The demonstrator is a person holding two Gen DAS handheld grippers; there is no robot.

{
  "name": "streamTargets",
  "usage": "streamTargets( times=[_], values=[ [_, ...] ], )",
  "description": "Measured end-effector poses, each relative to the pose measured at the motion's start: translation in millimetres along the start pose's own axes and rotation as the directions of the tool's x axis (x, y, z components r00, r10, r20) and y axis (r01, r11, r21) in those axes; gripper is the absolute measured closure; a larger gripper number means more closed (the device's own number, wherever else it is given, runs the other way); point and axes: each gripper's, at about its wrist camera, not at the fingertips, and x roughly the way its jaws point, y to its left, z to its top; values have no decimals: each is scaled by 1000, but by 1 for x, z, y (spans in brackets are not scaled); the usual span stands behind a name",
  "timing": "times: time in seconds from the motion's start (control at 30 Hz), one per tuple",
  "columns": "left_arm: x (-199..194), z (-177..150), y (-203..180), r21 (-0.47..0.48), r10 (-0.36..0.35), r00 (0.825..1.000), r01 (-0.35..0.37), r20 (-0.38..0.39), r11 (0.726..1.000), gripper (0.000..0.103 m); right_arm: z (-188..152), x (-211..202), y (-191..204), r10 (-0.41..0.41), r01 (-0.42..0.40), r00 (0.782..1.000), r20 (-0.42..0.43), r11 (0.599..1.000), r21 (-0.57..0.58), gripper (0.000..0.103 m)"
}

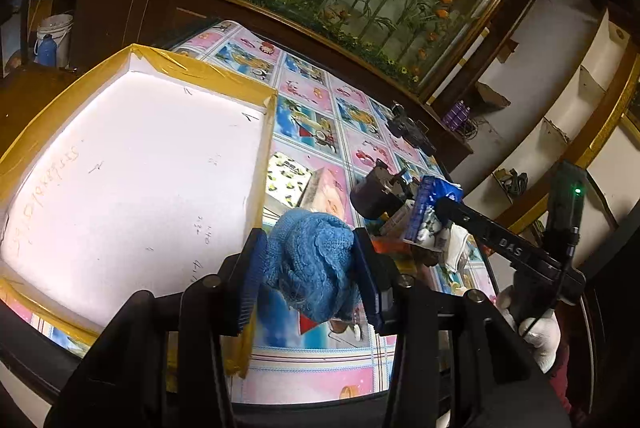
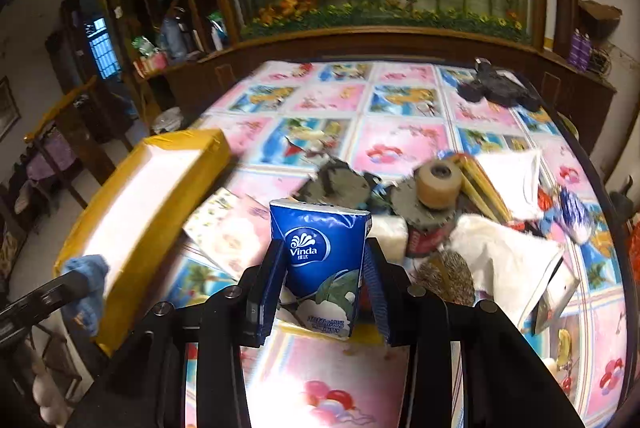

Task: Organize soft objects
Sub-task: 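Carry the towel into the yellow box with the left tool while the right tool drops the Vinda pack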

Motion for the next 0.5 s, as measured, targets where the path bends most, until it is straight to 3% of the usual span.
streamTargets(
  times=[0.27, 0.5],
  values=[
    [22, 32, 26, -32, 43, 999, -43, -1, 999, 62, 49, 20, 36, 203, -204, 978, -56, 979, -9, 65],
    [51, 72, 59, -105, 68, 998, -69, -12, 992, 62, 97, 82, 80, 233, -242, 962, -145, 969, -49, 65]
  ],
)
